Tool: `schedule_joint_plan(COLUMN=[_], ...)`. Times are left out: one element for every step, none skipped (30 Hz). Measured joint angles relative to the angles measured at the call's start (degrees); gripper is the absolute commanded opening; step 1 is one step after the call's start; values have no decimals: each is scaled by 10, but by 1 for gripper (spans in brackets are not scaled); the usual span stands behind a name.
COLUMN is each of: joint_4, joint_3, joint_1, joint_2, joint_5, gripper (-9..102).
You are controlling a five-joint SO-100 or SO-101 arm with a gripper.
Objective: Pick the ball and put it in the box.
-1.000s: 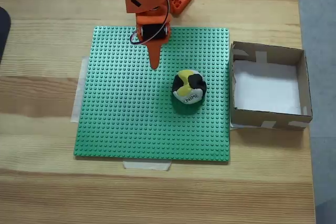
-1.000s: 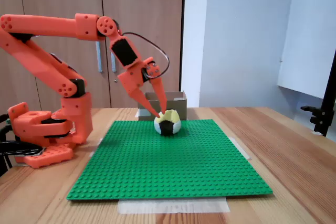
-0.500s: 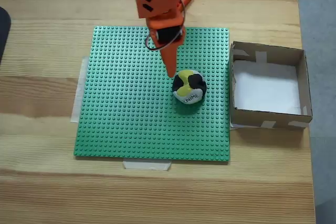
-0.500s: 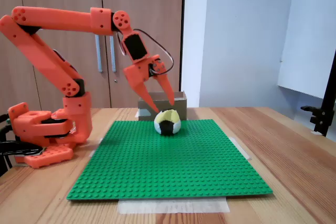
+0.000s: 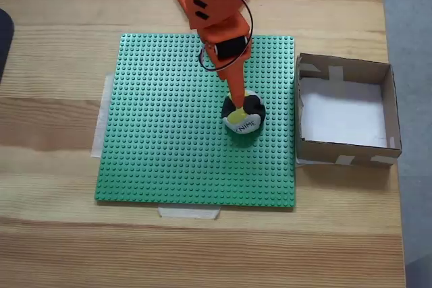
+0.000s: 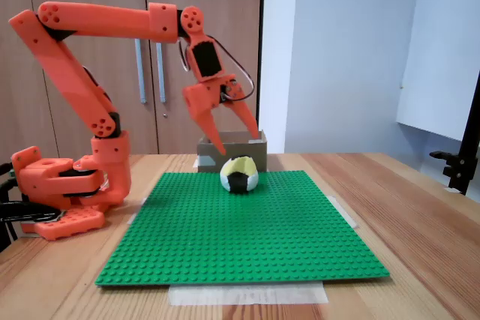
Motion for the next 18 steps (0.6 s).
schedule_joint_plan(joint_4=[6,11,18,22,25,29,33,37,42,47,50,54,56,58,61,62,62,63], joint_3=[-6,-11,-17,-21,-26,-32,-36,-41,-48,-55,-62,-68,-74,-80,-83,-88,-91,-93], joint_1=[-8,-10,-10,-5,-4,-7,-14,-16,-17,-12,-11,-11,-12,-17,-20,-21,-21,-19], joint_2=[-8,-15,-22,-29,-36,-44,-52,-59,-68,-75,-82,-87,-92,-98,-105,-112,-119,-123], joint_5=[0,0,0,0,0,0,0,0,0,0,0,0,0,0,0,0,0,0], gripper=[37,38,38,38,38,38,38,38,38,38,38,38,38,38,38,38,39,39])
